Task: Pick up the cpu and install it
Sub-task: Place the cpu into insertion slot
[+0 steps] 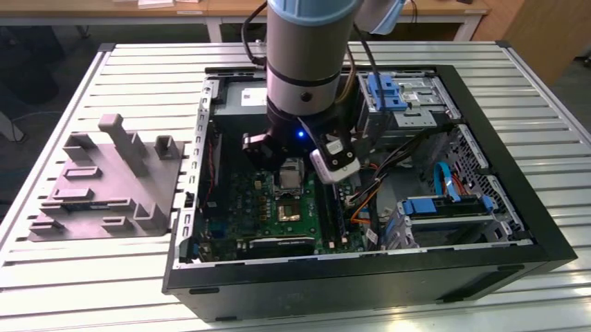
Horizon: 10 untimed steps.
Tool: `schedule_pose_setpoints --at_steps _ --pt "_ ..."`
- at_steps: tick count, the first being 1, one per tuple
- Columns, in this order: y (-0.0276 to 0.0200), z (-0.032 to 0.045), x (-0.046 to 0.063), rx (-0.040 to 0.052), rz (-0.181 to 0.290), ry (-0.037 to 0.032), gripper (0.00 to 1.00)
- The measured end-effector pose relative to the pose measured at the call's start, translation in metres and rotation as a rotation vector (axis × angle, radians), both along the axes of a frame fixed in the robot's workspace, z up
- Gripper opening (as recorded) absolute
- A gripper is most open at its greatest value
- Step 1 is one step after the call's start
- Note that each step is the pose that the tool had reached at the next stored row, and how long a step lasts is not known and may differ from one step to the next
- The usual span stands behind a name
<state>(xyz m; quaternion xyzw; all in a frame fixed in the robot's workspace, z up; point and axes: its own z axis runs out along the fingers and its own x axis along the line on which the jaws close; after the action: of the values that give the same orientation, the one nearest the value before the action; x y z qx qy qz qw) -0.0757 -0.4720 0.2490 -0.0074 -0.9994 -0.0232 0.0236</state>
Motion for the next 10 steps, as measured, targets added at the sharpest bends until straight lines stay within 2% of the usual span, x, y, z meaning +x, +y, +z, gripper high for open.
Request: schedule_pose_setpoints --at_steps 2,8,10 --pt "0.0 -0.0033 0.0 0.0001 0.0 -0.0001 0.47" --pt "0.0 -0.0034 0.0 -0.0005 0.0 0.0001 0.47" --pt "-0.0007 -0.0037 0.0 -0.0072 0.0 -0.0001 0.47"
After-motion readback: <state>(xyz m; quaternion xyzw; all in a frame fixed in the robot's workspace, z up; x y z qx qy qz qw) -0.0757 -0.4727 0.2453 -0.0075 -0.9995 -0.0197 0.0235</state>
